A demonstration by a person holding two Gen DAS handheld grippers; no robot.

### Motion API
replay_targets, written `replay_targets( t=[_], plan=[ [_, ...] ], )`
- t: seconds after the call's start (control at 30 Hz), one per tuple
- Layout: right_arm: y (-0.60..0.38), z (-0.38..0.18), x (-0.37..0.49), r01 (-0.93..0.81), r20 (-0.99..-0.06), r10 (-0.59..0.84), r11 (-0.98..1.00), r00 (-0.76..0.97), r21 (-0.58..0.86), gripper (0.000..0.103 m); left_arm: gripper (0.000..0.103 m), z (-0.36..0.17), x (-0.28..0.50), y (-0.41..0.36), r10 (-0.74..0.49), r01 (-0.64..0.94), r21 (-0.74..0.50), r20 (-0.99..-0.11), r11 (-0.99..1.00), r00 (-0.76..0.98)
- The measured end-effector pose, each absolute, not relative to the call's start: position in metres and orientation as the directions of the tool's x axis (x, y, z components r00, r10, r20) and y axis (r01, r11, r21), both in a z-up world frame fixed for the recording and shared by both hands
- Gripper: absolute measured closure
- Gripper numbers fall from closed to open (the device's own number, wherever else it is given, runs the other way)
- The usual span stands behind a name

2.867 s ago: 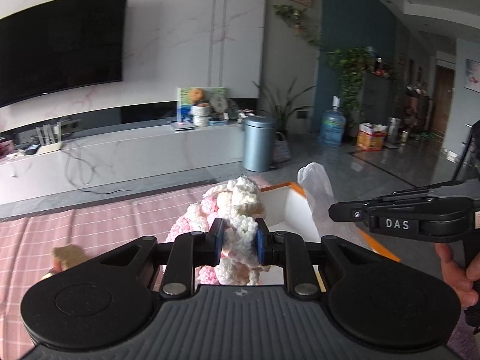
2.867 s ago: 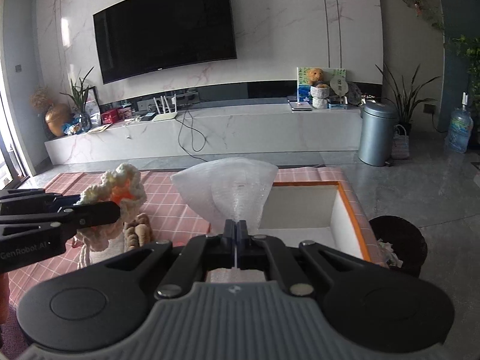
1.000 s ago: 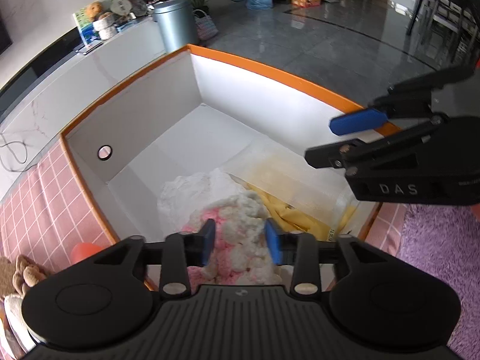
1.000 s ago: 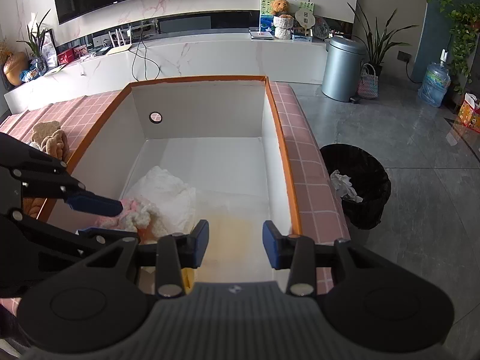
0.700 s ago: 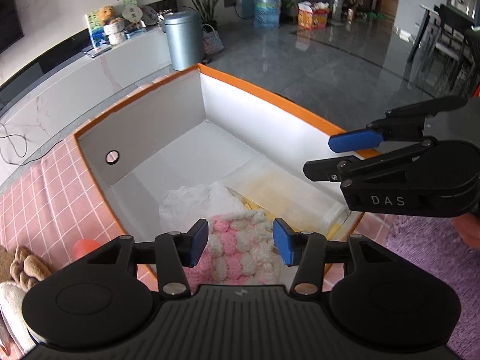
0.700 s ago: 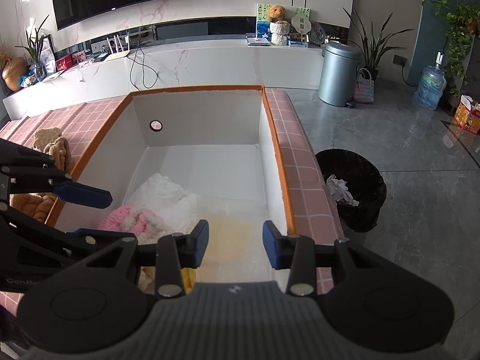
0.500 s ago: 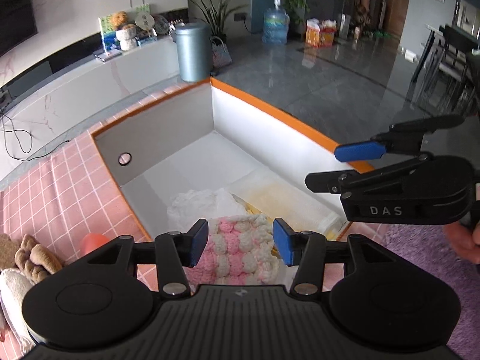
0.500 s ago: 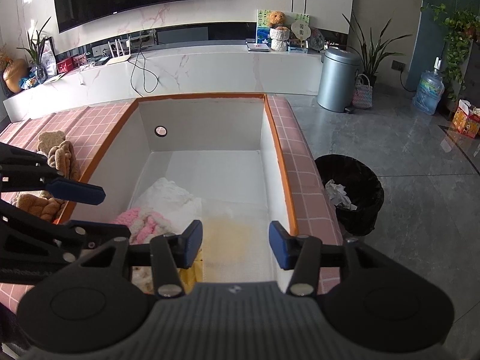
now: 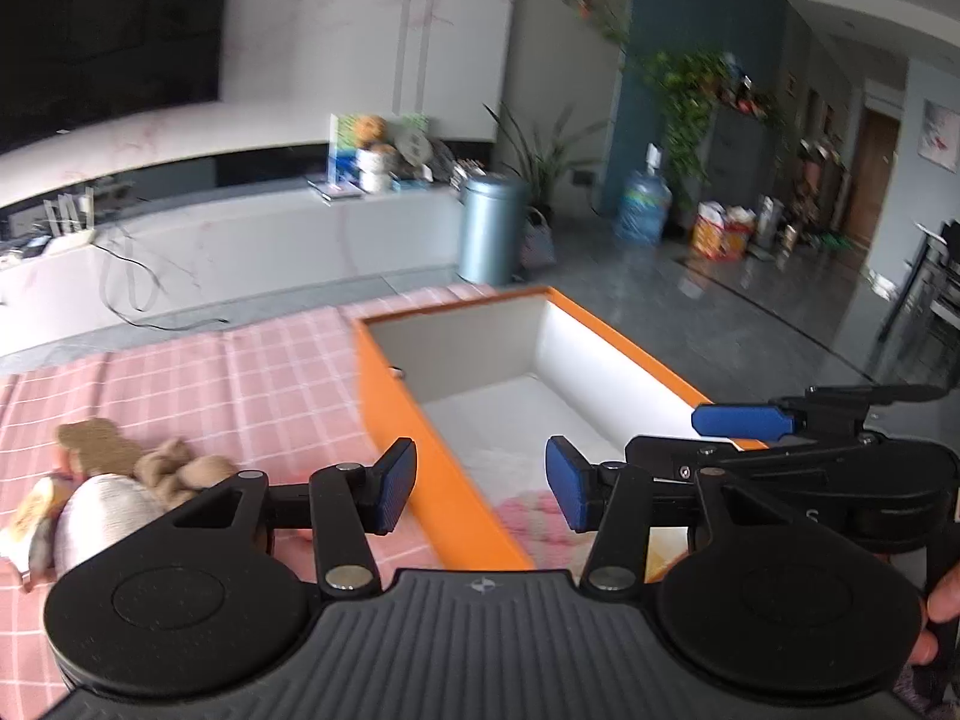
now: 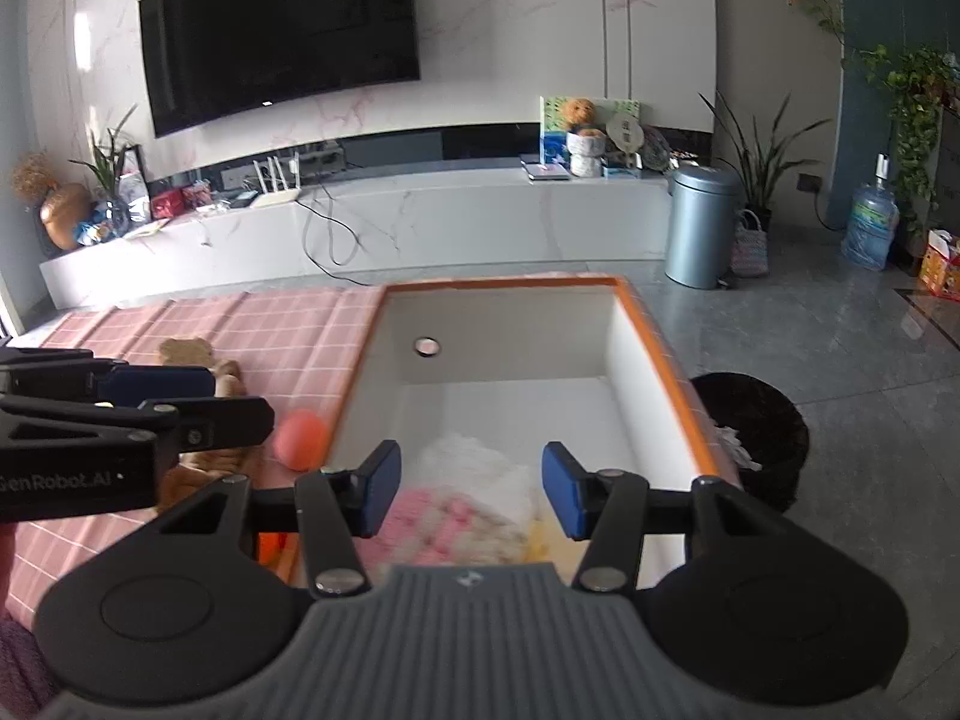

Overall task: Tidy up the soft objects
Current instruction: 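Move both tools back toward the white bath mitt and brown plush toy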

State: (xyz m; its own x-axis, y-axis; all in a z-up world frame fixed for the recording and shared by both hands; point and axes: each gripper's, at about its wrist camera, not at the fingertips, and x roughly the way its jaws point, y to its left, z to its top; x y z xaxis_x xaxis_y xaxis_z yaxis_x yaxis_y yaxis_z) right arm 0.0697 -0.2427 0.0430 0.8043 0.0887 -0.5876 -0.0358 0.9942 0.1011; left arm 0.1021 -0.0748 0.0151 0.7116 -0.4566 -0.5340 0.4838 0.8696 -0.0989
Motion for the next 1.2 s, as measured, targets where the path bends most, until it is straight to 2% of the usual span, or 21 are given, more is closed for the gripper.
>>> replay_targets(
  t=[0.1, 0.2, 0.43, 0.63, 0.83, 0.9, 1.07, 1.13, 1.2],
  plan=[
    [-0.222, 0.042, 0.068, -0.048, -0.579, 0.115, 0.991, 0.807, 0.129, 0.05, 0.045, 0.013, 0.1, -0.054, -0.43, 0.439, -0.115, -0.522, 0.891, 0.737],
    [-0.2, 0.039, 0.066, -0.066, -0.56, 0.133, 0.988, 0.818, 0.138, 0.043, 0.045, 0.007, 0.097, -0.031, -0.39, 0.377, -0.136, -0.516, 0.916, 0.763],
    [-0.154, 0.03, 0.064, -0.129, -0.561, 0.165, 0.986, 0.811, 0.104, 0.039, 0.046, -0.011, 0.087, 0.02, -0.289, 0.222, -0.189, -0.531, 0.957, 0.797],
    [-0.119, 0.018, 0.065, -0.208, -0.573, 0.189, 0.978, 0.798, 0.033, 0.039, 0.047, -0.029, 0.074, 0.061, -0.22, 0.116, -0.217, -0.554, 0.969, 0.803],
    [-0.099, 0.002, 0.072, -0.274, -0.606, 0.237, 0.961, 0.759, 0.033, 0.04, 0.048, -0.051, 0.073, 0.094, -0.231, 0.063, -0.282, -0.616, 0.957, 0.753],
    [-0.09, -0.005, 0.077, -0.297, -0.621, 0.25, 0.954, 0.742, 0.03, 0.044, 0.048, -0.058, 0.073, 0.1, -0.235, 0.05, -0.299, -0.624, 0.953, 0.745],
    [-0.071, -0.018, 0.097, -0.336, -0.661, 0.269, 0.941, 0.7, 0.028, 0.044, 0.048, -0.062, 0.081, 0.103, -0.215, 0.054, -0.261, -0.642, 0.964, 0.736],
    [-0.063, -0.021, 0.11, -0.344, -0.672, 0.271, 0.939, 0.689, 0.026, 0.044, 0.045, -0.061, 0.09, 0.102, -0.21, 0.057, -0.251, -0.64, 0.966, 0.739],
    [-0.057, -0.024, 0.125, -0.342, -0.687, 0.26, 0.939, 0.679, 0.017, 0.044, 0.036, -0.06, 0.1, 0.104, -0.2, 0.043, -0.252, -0.641, 0.967, 0.741]
  ],
)
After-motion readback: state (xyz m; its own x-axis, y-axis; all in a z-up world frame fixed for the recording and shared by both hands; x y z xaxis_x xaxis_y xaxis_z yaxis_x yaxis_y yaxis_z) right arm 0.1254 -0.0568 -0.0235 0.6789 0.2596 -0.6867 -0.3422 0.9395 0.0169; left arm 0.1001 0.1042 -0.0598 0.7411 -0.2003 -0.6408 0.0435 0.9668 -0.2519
